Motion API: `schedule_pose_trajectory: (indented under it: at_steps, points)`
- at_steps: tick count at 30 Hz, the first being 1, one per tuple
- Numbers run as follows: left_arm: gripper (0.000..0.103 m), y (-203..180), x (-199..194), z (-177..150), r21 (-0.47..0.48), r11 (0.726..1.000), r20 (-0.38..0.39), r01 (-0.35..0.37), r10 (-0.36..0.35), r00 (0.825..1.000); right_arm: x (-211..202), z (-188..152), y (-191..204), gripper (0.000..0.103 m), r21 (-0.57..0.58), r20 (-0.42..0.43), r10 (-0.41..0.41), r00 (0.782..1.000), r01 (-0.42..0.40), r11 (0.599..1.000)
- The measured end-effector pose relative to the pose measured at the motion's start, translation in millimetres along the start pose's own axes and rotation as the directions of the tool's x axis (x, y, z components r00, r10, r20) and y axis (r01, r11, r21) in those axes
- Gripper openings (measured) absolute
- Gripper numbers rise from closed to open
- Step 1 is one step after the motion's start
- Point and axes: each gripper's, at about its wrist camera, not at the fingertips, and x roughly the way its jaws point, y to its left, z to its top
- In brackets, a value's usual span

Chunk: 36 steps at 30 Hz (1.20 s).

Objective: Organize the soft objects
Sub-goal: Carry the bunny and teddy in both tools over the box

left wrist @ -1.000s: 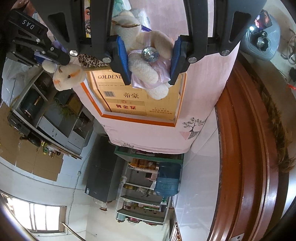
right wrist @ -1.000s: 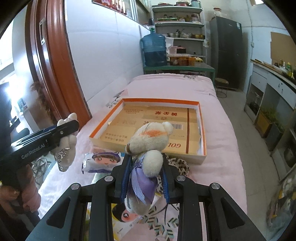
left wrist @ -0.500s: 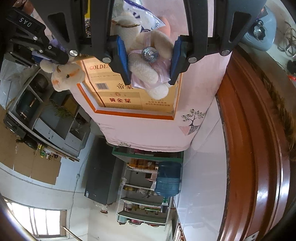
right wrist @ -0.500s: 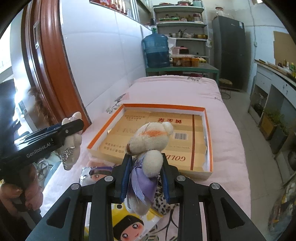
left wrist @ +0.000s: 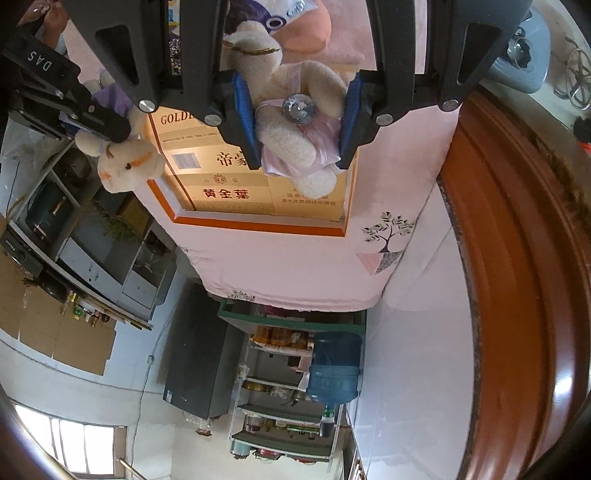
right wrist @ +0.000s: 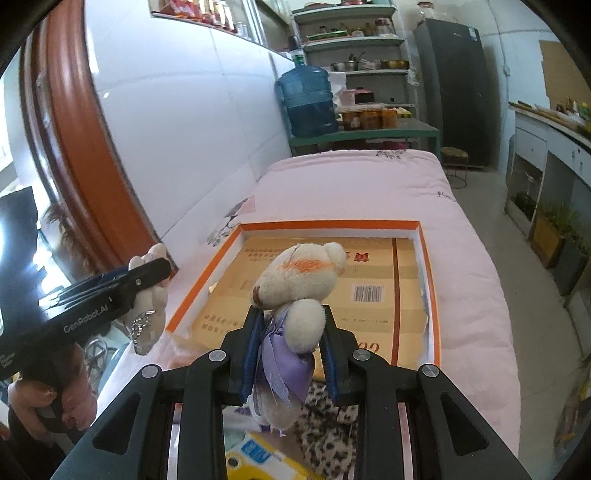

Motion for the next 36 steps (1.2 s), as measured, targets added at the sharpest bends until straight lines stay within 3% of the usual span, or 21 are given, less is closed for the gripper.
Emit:
schedule_pose_trajectory:
  at_steps: [20, 36]
  points:
    - [0.041, 0, 76, 26, 0.004, 1.000, -0.113, -0.015, 0.015, 0.993, 72, 28, -30, 0.030, 0.116, -0.046, 0.033, 0.998, -0.028, 0.993]
    - [0.041, -5, 121, 27, 0.028, 0.998, -0.187, -0.052, 0.056, 0.981, 104, 24, -57, 0.030, 0.155, -0.072, 0.079, 0.994, -0.067, 0.986]
